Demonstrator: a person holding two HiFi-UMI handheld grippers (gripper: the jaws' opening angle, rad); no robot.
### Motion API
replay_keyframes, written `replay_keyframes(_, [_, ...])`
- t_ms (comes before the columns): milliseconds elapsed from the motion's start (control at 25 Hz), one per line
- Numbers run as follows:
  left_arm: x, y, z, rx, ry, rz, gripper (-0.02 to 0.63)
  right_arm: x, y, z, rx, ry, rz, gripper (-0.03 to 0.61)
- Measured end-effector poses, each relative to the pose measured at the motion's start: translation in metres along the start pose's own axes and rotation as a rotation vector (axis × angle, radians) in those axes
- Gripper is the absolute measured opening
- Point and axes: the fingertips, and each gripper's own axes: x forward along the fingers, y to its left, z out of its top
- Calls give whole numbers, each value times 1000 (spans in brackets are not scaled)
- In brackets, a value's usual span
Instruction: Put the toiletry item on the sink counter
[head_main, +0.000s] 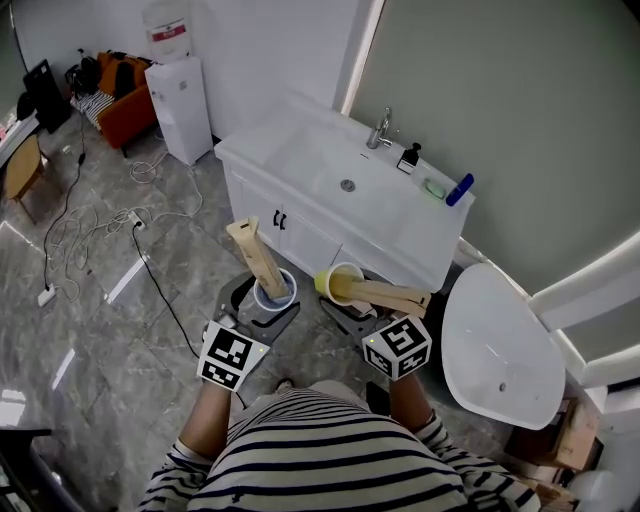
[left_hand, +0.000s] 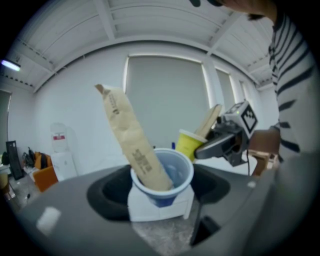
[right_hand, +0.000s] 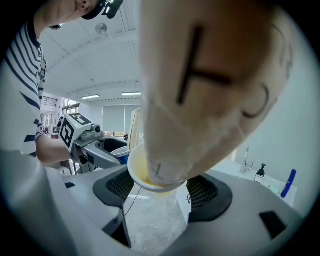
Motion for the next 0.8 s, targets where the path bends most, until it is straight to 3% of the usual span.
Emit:
replay_keyframes(480, [29, 48, -3, -13, 5, 11, 362, 56, -30, 12, -9, 4, 34, 333])
replay_keyframes(800, [90, 96, 6, -2, 8, 16, 362, 110, -89, 24, -11, -10, 64, 333])
